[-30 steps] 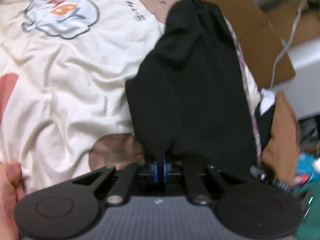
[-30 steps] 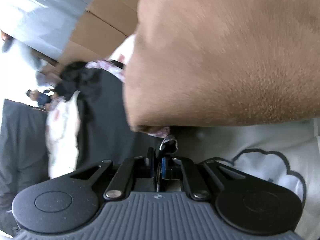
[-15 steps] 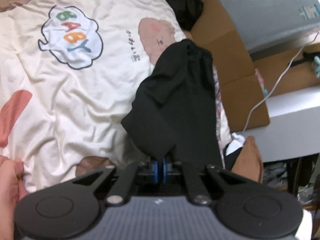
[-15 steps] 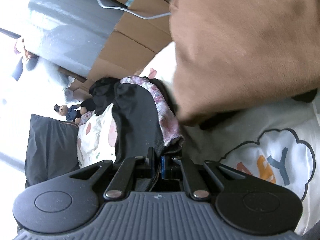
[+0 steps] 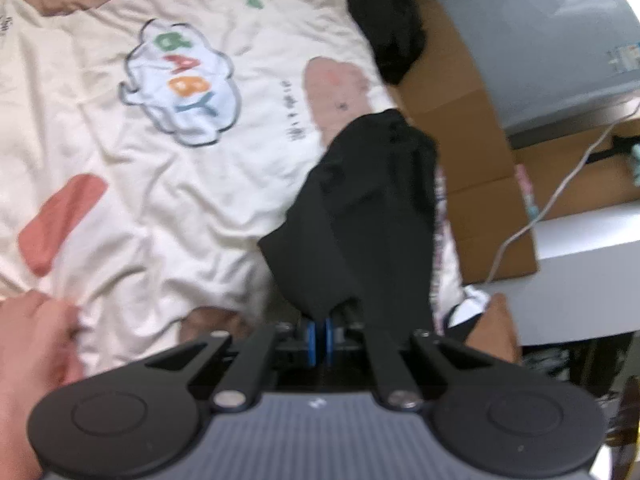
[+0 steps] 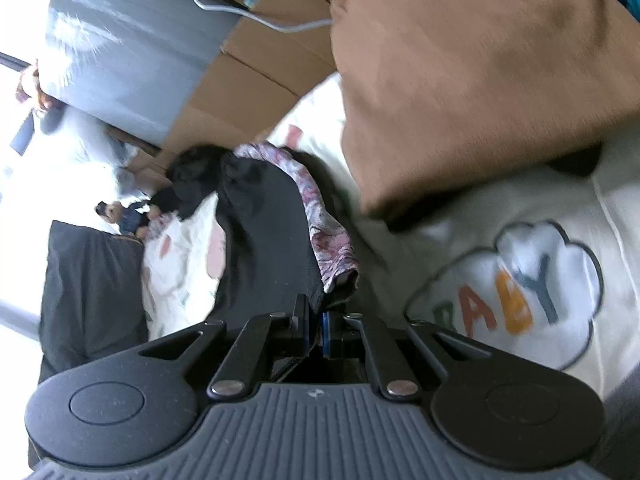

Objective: Fold clothes
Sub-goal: 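Lift the leg-hem end with both tools and fold it toward the waistband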

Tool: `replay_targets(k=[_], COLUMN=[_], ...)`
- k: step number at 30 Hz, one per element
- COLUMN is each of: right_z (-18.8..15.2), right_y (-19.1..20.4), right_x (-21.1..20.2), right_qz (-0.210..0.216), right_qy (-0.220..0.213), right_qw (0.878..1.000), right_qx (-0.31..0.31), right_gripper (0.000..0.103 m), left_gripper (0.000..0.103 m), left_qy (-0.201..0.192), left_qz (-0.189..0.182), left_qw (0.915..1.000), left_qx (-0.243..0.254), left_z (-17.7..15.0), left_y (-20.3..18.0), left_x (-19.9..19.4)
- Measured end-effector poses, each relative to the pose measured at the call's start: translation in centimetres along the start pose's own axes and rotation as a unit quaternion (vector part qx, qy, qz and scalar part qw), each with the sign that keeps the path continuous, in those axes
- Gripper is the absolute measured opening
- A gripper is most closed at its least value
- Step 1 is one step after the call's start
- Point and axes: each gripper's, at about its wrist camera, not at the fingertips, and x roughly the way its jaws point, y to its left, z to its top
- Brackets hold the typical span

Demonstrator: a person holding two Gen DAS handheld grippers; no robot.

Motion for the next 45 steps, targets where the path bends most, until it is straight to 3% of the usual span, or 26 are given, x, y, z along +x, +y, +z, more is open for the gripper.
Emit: replay_targets(k=[6,10,12,14,16,19,25,29,33,39,43,45], right_z=[0.2,0.7,0.8,1.1,1.2,1.4,1.3,1.0,0.5,-0.2,-0.5,-0.5], right_y=[0.1,-1.0,-1.5,-2.0,-2.2,-2.1,-2.5,-2.1,-1.7,-1.3,-0.7,-0.4], right_x=[1.4,3.4,3.7,3.7,3.7,4.3,7.5,8.8,9.9,11.1,11.4,10.9], right_qz=[-0.023,-0.043,-0.059,-0.077,-0.079,-0.079,-0.086,-0.056,-0.052,-0.058,-0.060,-0.052], right_qy=[0.015,0.058,0.065,0.059,0.056,0.068,0.132,0.156,0.181,0.200,0.206,0.202], right_qw=[0.999,0.997,0.996,0.995,0.995,0.995,0.987,0.984,0.979,0.973,0.970,0.971], right_qx=[-0.027,-0.023,-0.012,0.001,0.004,-0.013,-0.040,-0.059,-0.074,-0.096,-0.115,-0.118], right_gripper=[0.007,0.010,0.025,0.064,0.074,0.075,0.075,0.075,0.071,0.048,0.017,0.012], left_gripper=[0.005,0.005,0.005,0.005,0.005,0.005,0.005,0.005,0.005,0.006,0.006,0.006], left_qy=[0.009,0.020,0.023,0.026,0.027,0.022,-0.004,0.004,0.012,0.019,0.021,0.019], left_qz=[0.025,0.048,0.063,0.070,0.065,0.062,0.059,0.063,0.072,0.073,0.067,0.059], left_qw=[0.9989,0.9976,0.9967,0.9962,0.9966,0.9966,0.9969,0.9966,0.9961,0.9961,0.9968,0.9975], left_qx=[0.038,0.047,0.047,0.045,0.042,0.049,0.052,0.054,0.049,0.044,0.038,0.034], left_z=[1.0,2.3,2.5,2.6,2.5,2.3,2.9,2.7,2.5,2.5,2.2,2.0], left_y=[-0.5,-0.4,0.1,0.6,1.1,1.2,0.6,0.7,1.1,1.4,1.5,1.4], left_x=[3.2,5.4,6.1,6.6,6.4,6.4,5.3,5.5,6.4,7.4,7.3,7.0])
